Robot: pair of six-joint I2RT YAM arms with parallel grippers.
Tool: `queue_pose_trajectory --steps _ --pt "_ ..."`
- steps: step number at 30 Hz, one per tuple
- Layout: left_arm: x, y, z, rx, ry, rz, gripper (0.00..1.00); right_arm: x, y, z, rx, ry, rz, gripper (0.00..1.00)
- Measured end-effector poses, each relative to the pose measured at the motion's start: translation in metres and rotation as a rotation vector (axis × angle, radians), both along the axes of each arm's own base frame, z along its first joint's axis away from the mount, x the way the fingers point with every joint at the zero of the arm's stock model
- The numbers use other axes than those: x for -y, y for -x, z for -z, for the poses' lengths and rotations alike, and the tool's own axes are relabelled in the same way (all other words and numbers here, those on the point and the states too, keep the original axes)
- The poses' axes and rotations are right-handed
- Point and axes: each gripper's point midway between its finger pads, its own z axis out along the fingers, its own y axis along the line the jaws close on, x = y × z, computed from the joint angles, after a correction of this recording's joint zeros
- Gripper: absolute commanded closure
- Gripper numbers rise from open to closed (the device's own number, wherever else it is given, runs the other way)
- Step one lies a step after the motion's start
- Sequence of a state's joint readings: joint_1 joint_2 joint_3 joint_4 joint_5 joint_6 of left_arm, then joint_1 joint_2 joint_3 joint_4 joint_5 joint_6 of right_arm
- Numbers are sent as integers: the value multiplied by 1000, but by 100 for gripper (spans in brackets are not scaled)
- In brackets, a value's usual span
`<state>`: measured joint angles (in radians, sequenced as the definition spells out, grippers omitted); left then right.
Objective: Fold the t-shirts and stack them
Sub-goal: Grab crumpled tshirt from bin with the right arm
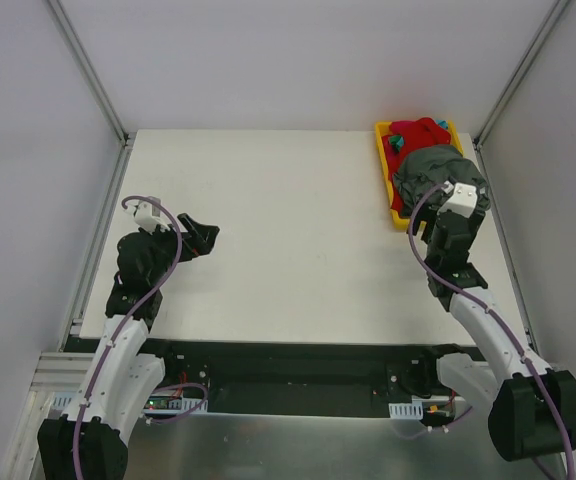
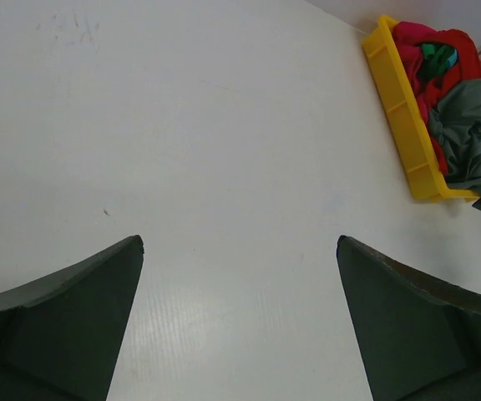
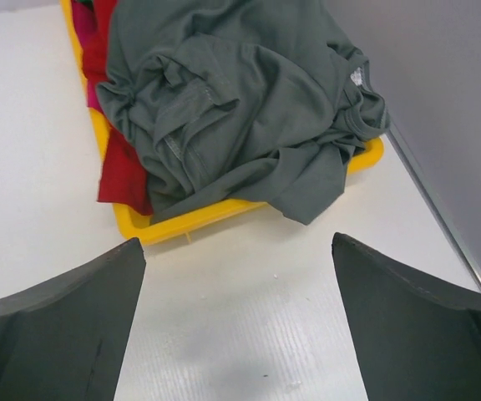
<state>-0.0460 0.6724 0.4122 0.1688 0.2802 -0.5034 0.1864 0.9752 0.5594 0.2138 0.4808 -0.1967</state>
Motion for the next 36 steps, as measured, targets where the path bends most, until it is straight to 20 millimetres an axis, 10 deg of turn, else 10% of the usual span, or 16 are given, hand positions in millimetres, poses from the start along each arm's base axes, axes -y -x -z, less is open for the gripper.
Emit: queue_pose_trajectory --steps 8,17,25,29,33,36 --pt "0 0 -1 4 2 0 1 -14 -14 -5 -15 -51 -50 4" --pt "1 -1 2 -11 6 4 1 -15 -123 -53 -172 -174 51 1" --pt "1 0 -1 1 6 2 1 6 -156 16 -415 -197 175 11" --pt "0 0 -3 9 5 -2 1 12 -146 44 -511 -212 198 38" --pt "0 -1 2 -8 4 -3 1 15 -149 56 -551 -224 179 99" --pt "0 -1 5 -26 3 -3 1 11 -153 55 -560 -248 134 99"
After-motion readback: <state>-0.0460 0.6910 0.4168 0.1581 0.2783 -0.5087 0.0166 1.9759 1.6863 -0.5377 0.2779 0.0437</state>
